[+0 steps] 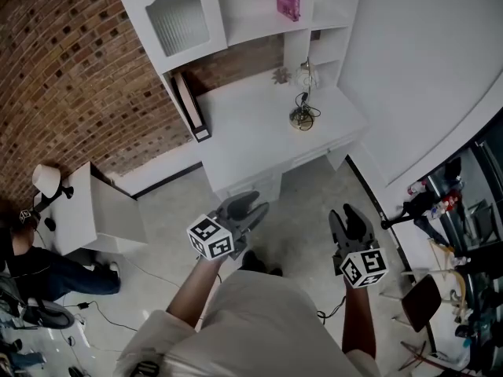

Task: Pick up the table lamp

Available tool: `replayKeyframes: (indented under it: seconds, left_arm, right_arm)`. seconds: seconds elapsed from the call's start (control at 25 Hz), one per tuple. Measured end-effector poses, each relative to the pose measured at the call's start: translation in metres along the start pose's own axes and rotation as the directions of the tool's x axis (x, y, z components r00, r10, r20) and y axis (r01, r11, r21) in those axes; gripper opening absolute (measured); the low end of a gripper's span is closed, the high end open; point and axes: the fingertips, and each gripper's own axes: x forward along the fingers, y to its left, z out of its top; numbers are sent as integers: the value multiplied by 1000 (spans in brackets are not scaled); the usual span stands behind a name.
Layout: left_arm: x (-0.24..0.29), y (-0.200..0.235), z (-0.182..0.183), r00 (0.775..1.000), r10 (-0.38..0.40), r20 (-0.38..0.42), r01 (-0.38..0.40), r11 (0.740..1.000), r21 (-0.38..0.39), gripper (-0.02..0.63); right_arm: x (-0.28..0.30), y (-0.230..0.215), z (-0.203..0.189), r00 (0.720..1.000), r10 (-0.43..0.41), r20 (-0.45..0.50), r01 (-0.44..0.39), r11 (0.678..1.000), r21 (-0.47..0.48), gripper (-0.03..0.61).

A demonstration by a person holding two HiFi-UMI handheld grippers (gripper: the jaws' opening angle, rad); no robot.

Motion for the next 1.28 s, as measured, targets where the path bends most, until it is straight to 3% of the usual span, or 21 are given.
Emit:
replayKeyframes:
  seconds: [0.28,0.56,1.28]
  left_arm:
    - [15,12,-4,999,21,-26,-21,999,30,173]
    - [45,40,-3,999,9,-35,-9,1000,8,173]
    - [148,175,34,994,-66,-85,65,998,-11,175]
  right_arm:
    - [12,-14,-3,1000,17,-2,-17,999,28,189]
    - [37,-37,-7,1000,8,-24,-7,999,47,198]
    - [186,-106,12,995,-48,-93,50,999,15,207]
